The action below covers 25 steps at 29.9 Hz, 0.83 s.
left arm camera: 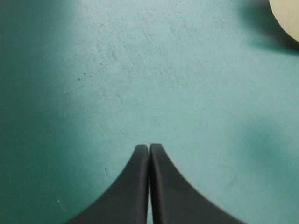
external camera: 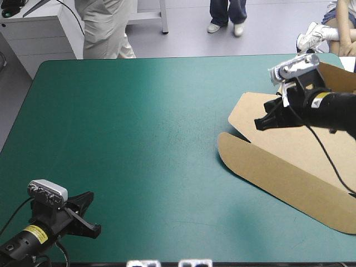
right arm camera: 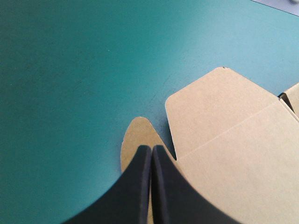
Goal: Fold the box
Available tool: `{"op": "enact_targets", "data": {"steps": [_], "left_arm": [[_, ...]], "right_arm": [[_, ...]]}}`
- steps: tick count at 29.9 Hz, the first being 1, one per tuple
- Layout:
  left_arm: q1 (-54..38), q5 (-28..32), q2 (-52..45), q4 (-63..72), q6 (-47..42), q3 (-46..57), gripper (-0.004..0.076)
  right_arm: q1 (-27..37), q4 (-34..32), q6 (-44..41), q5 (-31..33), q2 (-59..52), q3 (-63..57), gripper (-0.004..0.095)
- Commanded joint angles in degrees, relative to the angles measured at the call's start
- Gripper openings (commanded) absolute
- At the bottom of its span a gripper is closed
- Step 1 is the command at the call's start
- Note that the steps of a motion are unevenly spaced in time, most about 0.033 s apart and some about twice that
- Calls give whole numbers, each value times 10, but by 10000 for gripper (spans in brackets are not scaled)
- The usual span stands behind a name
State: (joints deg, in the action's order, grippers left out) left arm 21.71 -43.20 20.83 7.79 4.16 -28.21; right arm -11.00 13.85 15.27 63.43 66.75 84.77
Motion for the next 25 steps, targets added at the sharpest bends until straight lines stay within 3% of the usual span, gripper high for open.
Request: {"op": "enact_targets", "data": {"steps": [1, 6, 14, 25], "left_arm": [[2, 48, 4, 7, 2, -14, -8], [2, 57, 4, 7, 3, -13, -8], [2, 60, -2, 7, 12, -13, -8], [2, 63, -38, 9, 19, 5, -8]], "right_arm": [[-8, -23, -8, -112, -77, -81, -14], [-8, -26, -8, -222, -184, -265, -14], [-8, -25, -41, -319, -319, -463, -14], [-8, -25, -61, -344, -461, -590, -14]]}}
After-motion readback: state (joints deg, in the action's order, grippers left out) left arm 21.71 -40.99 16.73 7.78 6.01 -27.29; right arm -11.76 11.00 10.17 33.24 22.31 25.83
